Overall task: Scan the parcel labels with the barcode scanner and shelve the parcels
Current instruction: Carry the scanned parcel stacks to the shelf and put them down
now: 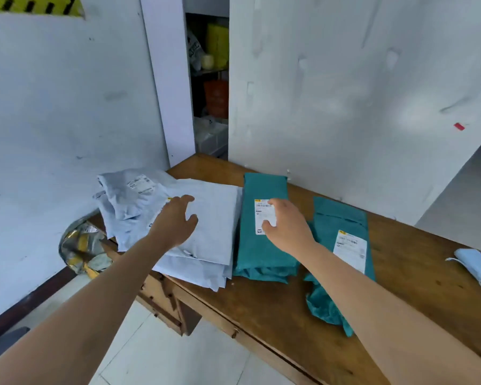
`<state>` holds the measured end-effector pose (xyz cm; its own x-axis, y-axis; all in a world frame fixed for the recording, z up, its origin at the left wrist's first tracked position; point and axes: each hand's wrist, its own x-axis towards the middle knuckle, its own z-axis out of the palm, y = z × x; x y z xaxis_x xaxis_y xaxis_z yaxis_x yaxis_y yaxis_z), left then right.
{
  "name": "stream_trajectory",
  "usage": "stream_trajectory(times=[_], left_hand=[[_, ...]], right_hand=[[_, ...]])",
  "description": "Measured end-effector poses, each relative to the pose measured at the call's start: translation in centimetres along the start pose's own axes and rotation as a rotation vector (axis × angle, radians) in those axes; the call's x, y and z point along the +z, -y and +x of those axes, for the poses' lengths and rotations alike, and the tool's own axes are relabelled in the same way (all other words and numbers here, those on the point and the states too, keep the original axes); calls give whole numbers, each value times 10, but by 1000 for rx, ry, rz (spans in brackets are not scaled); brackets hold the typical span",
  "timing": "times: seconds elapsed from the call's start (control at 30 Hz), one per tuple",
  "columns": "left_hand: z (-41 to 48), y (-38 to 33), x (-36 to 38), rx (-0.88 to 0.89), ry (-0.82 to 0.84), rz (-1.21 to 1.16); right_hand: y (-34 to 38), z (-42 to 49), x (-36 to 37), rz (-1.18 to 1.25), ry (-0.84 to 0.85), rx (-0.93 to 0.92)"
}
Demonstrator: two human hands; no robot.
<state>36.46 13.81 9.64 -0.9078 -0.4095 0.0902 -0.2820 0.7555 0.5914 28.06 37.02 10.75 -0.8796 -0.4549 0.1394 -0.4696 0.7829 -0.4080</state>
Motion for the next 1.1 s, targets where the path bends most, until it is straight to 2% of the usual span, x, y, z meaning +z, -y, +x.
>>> stream_trajectory(times=[0.17,0.33,0.47,0.57,0.67,0.77,0.87,1.1], left_hand=[[27,96,-72,-60,-44,7],[51,195,-133,-251,-91,-55],[74,249,-145,-431,-64,-196],[105,286,-137,-597,-29,-337],[140,306,-122,-771,28,-617],[165,321,-96,-915,148,-809],[192,339,-64,-1013,244,-927],[246,343,-44,-1151,254,-1146]], right_hand=[[105,60,50,117,15,-43],[200,119,114,298,75,22],[239,150,157,301,201,72],[248,183,181,266,258,116],[248,230,202,247,275,173],[246,279,223,221,310,202],[243,332,240,211,377,288],[221,416,283,130,486,520]])
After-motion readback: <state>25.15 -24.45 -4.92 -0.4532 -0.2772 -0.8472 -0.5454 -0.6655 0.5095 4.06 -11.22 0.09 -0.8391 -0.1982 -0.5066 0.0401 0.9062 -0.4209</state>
